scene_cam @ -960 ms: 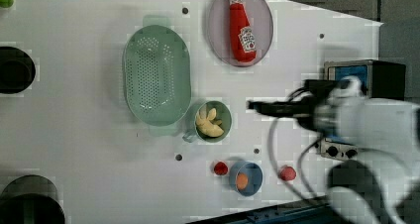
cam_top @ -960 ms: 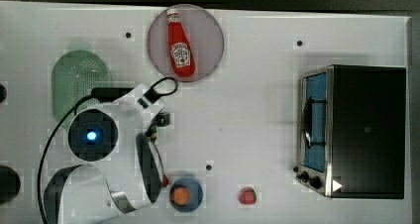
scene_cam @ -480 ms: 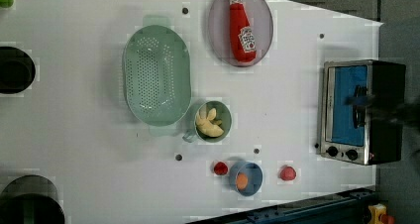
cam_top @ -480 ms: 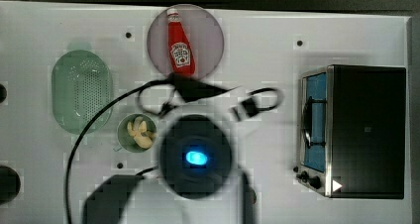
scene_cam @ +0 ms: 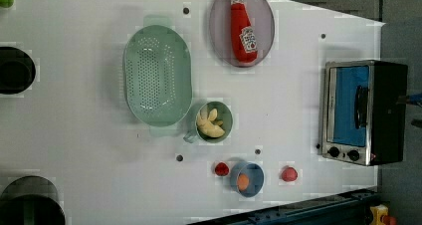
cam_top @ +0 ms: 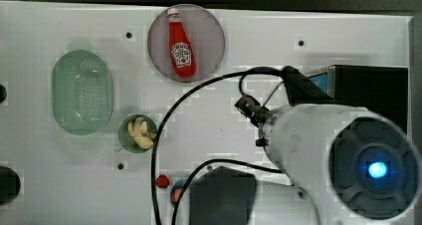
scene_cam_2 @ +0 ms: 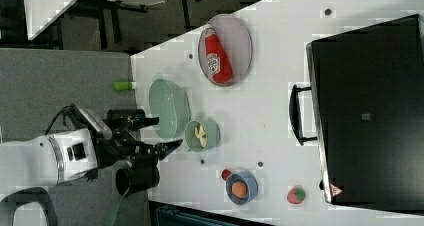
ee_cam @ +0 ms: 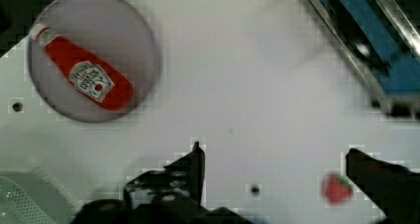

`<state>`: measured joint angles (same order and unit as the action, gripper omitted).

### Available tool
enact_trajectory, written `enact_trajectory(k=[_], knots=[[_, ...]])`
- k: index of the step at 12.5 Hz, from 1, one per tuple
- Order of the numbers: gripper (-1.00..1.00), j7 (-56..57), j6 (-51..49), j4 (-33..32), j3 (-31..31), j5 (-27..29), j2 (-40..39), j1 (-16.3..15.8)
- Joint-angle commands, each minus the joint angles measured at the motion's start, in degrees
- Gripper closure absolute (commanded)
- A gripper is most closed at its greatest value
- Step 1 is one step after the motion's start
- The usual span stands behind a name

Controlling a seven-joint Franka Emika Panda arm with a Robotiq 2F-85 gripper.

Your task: Pick Banana and place it in mug.

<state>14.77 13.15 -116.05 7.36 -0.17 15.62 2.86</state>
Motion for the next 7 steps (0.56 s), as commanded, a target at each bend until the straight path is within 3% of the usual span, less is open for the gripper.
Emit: enact_trajectory(k=[1,7], knots=[[-1.0,-10.93,-4.6,3.04,-2.12,-0.59,0.76,-2.06],[-1.0,-10.89,-7.89,3.75,-2.48,-1.45,0.71,-2.16]])
